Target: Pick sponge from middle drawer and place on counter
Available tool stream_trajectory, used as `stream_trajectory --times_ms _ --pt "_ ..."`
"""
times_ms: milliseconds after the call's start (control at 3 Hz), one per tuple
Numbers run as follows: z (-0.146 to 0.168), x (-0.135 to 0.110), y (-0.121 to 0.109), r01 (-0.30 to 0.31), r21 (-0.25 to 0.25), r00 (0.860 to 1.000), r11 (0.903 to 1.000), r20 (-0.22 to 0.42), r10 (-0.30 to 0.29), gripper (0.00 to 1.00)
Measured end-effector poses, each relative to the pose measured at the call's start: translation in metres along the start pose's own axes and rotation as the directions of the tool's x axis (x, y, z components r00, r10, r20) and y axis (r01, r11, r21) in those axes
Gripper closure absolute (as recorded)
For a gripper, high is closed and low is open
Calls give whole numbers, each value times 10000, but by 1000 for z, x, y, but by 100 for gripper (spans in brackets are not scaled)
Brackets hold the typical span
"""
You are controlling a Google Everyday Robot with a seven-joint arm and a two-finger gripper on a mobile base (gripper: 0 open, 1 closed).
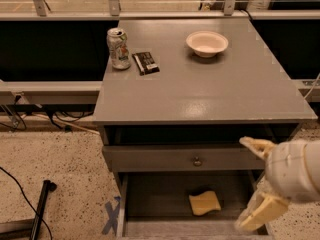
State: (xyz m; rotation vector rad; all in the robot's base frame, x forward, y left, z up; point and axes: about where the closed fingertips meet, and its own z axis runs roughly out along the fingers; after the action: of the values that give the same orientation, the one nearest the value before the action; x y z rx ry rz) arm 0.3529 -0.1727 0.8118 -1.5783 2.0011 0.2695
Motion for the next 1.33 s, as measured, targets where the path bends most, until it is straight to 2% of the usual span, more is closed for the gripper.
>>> stream_trajectory --times_ms 333,667,1000,1333 --pt "19 16 18 189 -60 9998 9998 31 -189 0" --pt "25 24 11 27 83 9998 10000 -221 -25 0" --pt "70 73 25 -154 590 9999 9981 -4 154 0" --pt "95 113 21 117 1436 9995 9896 260 -156 0"
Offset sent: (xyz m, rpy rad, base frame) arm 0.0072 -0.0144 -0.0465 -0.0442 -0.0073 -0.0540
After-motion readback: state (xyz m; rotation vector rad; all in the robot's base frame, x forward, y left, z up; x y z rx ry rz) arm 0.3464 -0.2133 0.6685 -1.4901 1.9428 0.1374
